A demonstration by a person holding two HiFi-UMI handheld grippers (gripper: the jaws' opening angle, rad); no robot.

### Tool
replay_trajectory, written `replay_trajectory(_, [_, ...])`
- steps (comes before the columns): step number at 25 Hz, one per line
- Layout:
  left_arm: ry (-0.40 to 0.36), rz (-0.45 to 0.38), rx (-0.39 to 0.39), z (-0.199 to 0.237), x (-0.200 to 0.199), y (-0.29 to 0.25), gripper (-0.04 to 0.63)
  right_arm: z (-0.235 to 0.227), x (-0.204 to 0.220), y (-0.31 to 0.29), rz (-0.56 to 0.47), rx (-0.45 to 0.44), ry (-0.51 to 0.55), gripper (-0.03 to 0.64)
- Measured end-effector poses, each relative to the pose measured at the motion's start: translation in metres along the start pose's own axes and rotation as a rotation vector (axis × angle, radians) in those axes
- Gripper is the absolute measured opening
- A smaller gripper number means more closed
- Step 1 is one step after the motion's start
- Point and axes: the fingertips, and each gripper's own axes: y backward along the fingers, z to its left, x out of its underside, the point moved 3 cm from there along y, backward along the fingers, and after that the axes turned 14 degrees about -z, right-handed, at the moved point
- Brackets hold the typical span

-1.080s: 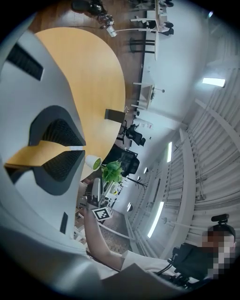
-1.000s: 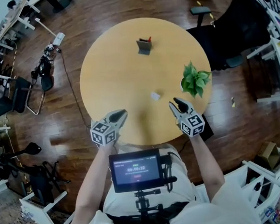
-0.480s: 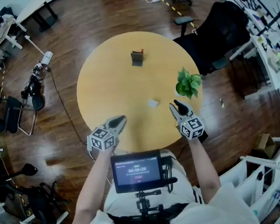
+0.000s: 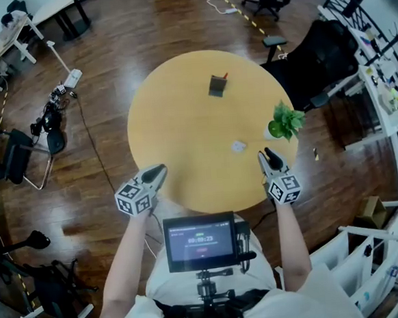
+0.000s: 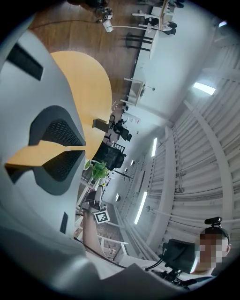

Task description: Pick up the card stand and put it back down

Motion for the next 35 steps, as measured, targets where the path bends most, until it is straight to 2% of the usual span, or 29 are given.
replay_trajectory(6, [0.033, -0.01, 0.027, 0.017, 0.004, 0.04, 0.026, 0.049, -0.011, 0.008, -0.01, 0.04, -0.008, 0.124])
replay_trajectory(10, [0.05, 0.01, 0.064, 0.017, 0.019, 0.052, 0.026, 0.073, -0.012, 0.02, -0.015, 0.066, -0.013, 0.124])
replay_trajectory(13, [0.065, 0.037, 0.093, 0.014, 0.038, 0.052, 0.026, 0.084, -0.008, 0.035, -0.023, 0.099, -0.057, 0.124])
replay_trajectory(18, [0.102, 0.058, 0.12, 0.001, 0.061, 0.058, 0.026, 0.099, 0.001, 0.05, -0.028, 0.13, -0.076, 0.124])
replay_trajectory(23, [0.085, 0.077, 0.159, -0.029, 0.064, 0.066, 0.026, 0.097, -0.007, 0.064, -0.116, 0.136, -0.153, 0.124])
replay_trajectory(26, [0.069, 0.068, 0.156, -0.039, 0.056, 0.063, 0.026, 0.098, -0.021, 0.071, -0.156, 0.096, -0.189, 0.124])
replay_trajectory(29, [0.062, 0.063, 0.162, -0.054, 0.049, 0.052, 0.026, 0.104, -0.035, 0.081, -0.18, -0.007, -0.218, 0.124])
replay_trajectory(32, [0.048, 0.074, 0.184, -0.078, 0.05, 0.039, 0.026, 0.112, -0.041, 0.095, -0.17, -0.119, -0.203, 0.124])
replay_trajectory(35, [0.039, 0.08, 0.202, -0.106, 0.051, 0.027, 0.026, 0.111, -0.041, 0.119, -0.135, -0.16, -0.179, 0.124])
